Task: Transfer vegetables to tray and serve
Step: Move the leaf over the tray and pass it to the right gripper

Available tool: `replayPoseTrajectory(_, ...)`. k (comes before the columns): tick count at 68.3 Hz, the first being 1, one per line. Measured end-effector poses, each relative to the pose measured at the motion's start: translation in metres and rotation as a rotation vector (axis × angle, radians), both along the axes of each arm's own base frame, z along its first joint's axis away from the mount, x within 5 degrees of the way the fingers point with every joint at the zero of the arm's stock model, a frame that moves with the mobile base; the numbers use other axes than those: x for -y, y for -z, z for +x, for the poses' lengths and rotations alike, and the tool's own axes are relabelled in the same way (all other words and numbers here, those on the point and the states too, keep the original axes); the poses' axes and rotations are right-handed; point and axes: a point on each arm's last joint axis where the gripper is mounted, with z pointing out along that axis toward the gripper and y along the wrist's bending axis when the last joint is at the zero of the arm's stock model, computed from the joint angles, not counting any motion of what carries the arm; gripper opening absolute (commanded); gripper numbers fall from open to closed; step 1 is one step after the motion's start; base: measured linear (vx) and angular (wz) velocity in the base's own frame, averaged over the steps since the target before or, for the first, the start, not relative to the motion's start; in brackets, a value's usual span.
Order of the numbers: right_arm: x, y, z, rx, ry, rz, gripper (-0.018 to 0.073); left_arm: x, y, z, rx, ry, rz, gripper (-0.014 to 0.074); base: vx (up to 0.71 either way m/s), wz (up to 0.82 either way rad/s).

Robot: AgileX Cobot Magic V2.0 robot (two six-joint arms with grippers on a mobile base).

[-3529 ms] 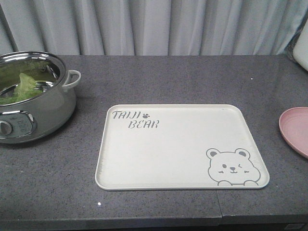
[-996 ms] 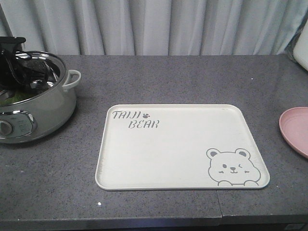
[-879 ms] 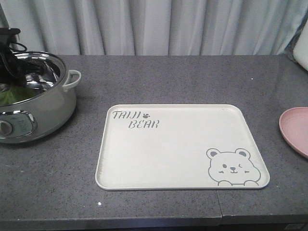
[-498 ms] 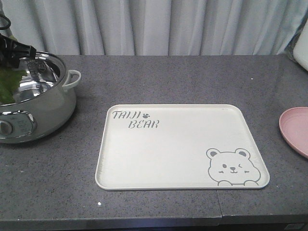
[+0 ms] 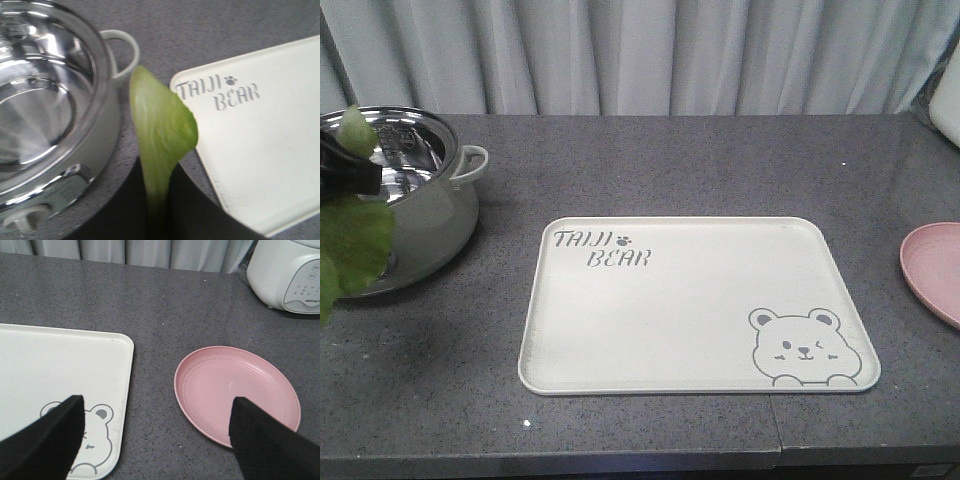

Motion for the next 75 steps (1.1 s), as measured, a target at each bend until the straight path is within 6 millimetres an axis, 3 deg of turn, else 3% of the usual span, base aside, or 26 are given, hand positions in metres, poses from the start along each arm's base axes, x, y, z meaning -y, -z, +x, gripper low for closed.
replayPoseTrajectory(10,0.000,0.000,0.000,0.000,0.000,0.000,0.0579,0.011,0.005,-0.013,0.008,0.093,-0.080,-0.0008,0.00,0.00)
replayPoseTrajectory(31,-0.007,0.003,0.002,-0.032,-0.047,0.073,0.0579,0.030,0.028,-0.020,-0.003,0.262,-0.263,-0.0008,0.00,0.00)
replayPoseTrajectory(55,-0.045,0.033,0.045,-0.280,-0.436,0.208,0.0579,0.047,0.027,-0.017,0.032,0.389,-0.444,-0.0008,0.00,0.00)
replayPoseTrajectory(75,-0.070,0.052,0.079,-0.322,-0.700,0.356,0.0521,0.090,0.046,-0.008,-0.016,0.460,-0.457,-0.0008,0.00,0.00)
